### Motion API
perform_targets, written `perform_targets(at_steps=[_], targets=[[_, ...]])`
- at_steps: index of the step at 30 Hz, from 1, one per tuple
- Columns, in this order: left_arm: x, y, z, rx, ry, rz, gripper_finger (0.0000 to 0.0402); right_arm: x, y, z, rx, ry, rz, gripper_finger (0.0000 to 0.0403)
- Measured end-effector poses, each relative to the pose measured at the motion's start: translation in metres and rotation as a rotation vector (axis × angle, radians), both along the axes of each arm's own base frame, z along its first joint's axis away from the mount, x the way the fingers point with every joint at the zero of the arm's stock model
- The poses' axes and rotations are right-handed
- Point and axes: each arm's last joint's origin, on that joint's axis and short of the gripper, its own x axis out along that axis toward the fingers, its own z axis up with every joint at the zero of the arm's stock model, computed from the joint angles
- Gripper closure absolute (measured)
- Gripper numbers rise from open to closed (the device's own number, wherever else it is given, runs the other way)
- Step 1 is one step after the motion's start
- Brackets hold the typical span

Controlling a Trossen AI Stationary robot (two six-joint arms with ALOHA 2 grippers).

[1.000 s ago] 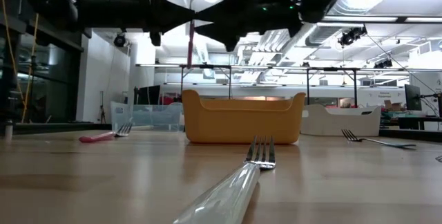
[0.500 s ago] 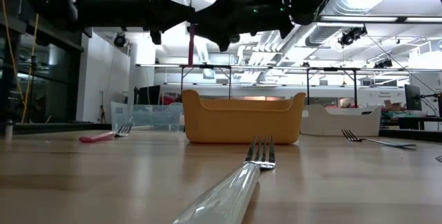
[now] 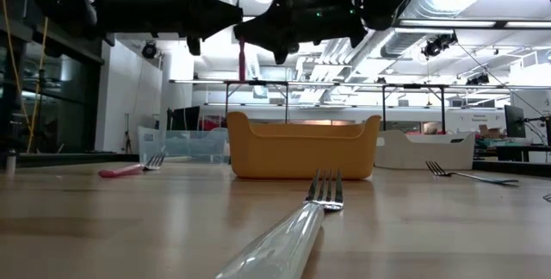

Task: Sort silverware by color (type)
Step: Put the pink fork into the white bin

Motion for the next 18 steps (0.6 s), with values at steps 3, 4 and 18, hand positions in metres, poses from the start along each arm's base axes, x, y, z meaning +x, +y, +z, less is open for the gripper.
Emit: perform_targets(at_steps=[3,4,18], targets=[[0.0,0.001,0.0,-0.003,0.003,0.012,0.033,-0.007,-0.006,0.004,-0.008,0.036,-0.009,0.0359],[0.0,0.001,-0.001,-0.003,0.007,0.012,0.0322,-0.009,-0.008,0.005,-0.016,0.046,-0.018,0.0359],[-0.012,0.001,-0.02,0.119,0.066,0.007,0.0314,-0.098,-0.044,0.034,-0.219,0.557,-0.473,0.0359]])
